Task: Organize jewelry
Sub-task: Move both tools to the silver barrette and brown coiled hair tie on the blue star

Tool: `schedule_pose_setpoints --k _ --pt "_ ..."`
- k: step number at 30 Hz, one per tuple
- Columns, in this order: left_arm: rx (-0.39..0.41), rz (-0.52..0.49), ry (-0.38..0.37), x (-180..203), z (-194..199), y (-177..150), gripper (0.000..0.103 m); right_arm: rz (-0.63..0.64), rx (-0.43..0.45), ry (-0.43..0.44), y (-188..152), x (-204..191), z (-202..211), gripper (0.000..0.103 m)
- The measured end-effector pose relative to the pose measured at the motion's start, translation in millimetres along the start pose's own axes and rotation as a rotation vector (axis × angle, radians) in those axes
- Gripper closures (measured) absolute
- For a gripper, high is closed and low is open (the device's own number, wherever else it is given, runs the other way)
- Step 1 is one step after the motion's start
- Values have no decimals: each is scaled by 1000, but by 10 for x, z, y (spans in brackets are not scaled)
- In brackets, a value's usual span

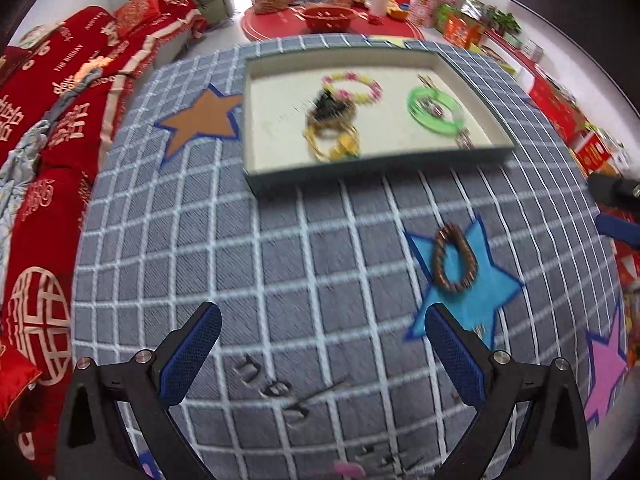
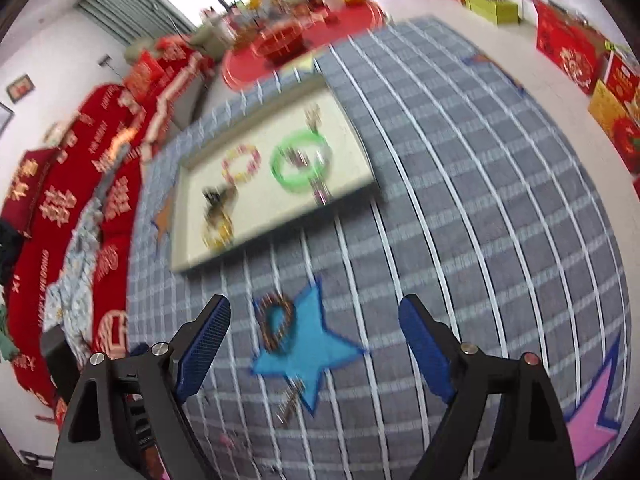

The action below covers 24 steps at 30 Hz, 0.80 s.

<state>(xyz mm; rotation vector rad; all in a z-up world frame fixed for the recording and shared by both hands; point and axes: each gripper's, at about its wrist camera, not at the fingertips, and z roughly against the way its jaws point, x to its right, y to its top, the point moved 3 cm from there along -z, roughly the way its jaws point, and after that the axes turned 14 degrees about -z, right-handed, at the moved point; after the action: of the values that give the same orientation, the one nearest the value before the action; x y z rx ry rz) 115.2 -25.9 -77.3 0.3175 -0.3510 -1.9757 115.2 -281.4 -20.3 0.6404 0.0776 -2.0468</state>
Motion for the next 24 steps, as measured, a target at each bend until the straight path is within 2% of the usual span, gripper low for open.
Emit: schedule_pose_setpoints --k 3,9,17,24 --pt "-14 -25 -26 146 -21 -101 0 -9 -76 -48 -195 137 -122 15" --pt "-32 -58 -80 397 -79 -229 0 -81 -150 -114 -454 442 -262 15" --pt "-25 -165 -88 734 -161 -220 0 -91 -168 -120 -497 558 -264 15" --pt "-11 -214 -72 896 -224 -211 0 -37 -182 -99 -389 370 -387 15"
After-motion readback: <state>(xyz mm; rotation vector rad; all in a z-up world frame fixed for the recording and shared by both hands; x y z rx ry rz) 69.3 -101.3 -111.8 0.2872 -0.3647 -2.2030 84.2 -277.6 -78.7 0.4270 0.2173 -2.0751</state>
